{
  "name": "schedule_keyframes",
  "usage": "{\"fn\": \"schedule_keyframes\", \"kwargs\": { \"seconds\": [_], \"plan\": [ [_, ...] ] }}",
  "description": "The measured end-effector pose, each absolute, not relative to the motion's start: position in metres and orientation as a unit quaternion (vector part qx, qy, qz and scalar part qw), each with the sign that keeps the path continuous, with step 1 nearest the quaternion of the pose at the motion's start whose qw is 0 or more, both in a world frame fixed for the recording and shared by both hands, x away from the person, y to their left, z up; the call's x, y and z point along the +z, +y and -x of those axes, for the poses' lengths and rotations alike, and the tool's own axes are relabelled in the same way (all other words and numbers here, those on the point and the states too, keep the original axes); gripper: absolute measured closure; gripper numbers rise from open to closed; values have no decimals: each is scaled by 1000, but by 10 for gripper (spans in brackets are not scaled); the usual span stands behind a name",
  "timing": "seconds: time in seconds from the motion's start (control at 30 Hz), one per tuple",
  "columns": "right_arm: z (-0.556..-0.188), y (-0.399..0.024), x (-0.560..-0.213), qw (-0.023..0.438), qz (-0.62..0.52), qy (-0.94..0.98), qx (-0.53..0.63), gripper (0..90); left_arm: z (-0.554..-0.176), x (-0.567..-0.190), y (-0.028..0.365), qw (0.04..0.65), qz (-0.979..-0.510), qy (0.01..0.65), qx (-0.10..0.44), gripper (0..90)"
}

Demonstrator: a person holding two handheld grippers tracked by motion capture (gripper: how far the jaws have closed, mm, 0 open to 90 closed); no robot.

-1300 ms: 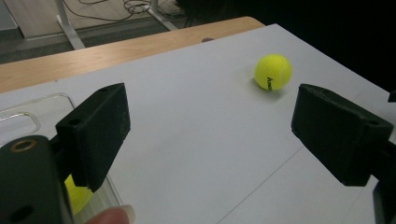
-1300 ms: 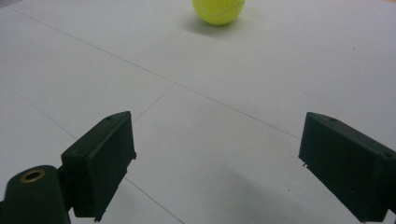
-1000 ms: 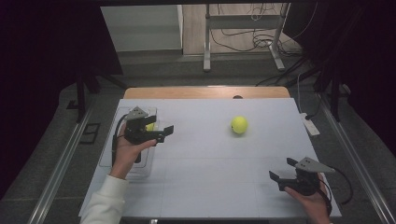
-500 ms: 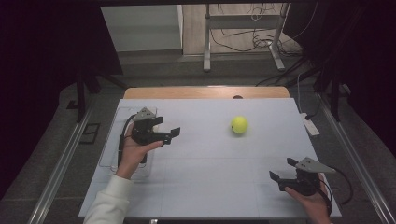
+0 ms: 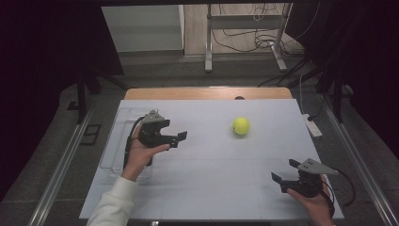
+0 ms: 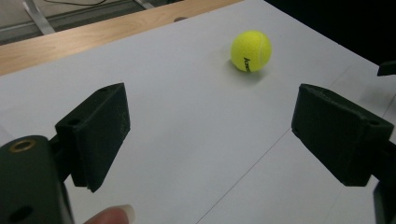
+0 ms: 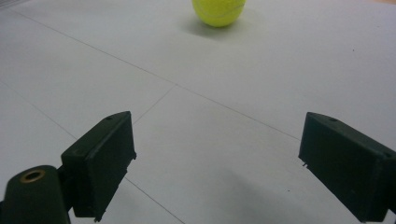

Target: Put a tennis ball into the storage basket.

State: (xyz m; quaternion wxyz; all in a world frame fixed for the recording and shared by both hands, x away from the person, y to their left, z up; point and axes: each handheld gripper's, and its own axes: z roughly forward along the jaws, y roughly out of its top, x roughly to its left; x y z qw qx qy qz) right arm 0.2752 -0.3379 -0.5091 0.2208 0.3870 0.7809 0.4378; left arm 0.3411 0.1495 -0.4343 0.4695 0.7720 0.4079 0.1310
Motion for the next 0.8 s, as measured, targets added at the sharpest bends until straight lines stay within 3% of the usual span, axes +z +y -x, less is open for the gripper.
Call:
{"fn": "schedule_keyframes", "kwargs": {
  "seconds": [0.8],
  "plan": [
    [-275, -338, -509, 220, -387, 782, 437, 106, -348, -443, 118, 451, -793, 391, 119, 123]
  ]
}}
